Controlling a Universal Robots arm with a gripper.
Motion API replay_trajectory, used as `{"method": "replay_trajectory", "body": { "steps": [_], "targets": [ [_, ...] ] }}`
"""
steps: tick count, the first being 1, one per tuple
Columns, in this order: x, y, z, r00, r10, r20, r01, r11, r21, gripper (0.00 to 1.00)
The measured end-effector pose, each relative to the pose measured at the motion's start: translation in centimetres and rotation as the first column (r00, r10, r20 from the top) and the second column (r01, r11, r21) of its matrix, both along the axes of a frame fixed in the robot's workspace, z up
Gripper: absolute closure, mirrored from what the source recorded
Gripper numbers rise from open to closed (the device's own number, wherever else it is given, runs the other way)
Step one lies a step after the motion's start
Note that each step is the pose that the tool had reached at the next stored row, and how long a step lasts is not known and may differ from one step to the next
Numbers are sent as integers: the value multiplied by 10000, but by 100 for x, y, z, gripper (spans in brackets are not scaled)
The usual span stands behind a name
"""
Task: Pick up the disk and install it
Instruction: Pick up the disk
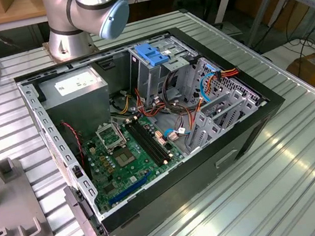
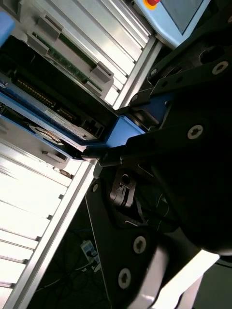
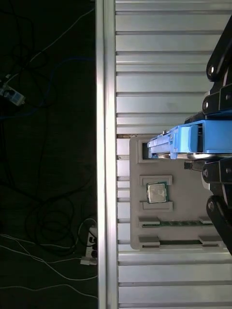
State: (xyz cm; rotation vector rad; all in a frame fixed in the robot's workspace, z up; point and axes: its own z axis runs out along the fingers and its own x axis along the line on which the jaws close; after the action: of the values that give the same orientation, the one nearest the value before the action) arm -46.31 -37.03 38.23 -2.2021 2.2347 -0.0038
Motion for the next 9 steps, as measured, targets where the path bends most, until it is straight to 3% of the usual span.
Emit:
{"method": "replay_trajectory", "body": {
  "steps": [9],
  "targets": [
    [0,0,105,10000,-1,1,1,10000,1,63]
  ]
}}
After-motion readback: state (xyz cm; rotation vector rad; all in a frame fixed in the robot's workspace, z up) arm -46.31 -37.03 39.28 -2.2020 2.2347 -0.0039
